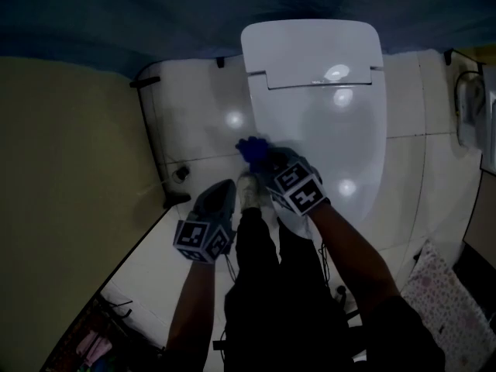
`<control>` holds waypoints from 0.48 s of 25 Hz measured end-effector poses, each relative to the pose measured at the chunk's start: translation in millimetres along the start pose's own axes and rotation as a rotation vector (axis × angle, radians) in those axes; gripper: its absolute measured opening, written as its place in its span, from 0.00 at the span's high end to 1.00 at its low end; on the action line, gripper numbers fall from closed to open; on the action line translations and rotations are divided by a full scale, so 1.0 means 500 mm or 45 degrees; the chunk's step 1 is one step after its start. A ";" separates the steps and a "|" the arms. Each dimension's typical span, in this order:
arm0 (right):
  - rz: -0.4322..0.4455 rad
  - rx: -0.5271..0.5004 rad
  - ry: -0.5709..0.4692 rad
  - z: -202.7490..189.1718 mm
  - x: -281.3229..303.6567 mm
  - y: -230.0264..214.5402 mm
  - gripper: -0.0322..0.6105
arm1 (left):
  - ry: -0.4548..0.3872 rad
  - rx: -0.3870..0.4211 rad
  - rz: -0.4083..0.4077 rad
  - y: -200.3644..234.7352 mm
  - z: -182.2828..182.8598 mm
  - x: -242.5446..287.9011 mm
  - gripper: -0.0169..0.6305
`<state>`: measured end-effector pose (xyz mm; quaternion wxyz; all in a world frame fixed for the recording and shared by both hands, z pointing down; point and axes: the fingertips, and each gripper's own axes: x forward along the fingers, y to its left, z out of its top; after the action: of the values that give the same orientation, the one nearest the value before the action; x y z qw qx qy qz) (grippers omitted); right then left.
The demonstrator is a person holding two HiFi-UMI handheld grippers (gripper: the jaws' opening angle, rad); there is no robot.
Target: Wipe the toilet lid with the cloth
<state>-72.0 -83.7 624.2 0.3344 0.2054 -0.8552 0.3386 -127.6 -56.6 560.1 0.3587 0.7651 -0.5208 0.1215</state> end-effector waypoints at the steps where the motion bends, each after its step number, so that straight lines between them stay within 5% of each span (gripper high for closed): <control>1: -0.018 0.015 0.030 -0.015 0.006 -0.012 0.85 | 0.001 0.003 0.002 0.002 -0.003 -0.003 0.99; 12: -0.154 0.015 0.123 -0.101 -0.044 -0.139 0.85 | -0.009 0.014 -0.019 -0.028 -0.019 0.032 0.99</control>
<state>5.2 -92.6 667.1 0.3938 0.2423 -0.8221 0.3321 -106.4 -59.0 569.7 0.3535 0.7713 -0.5157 0.1188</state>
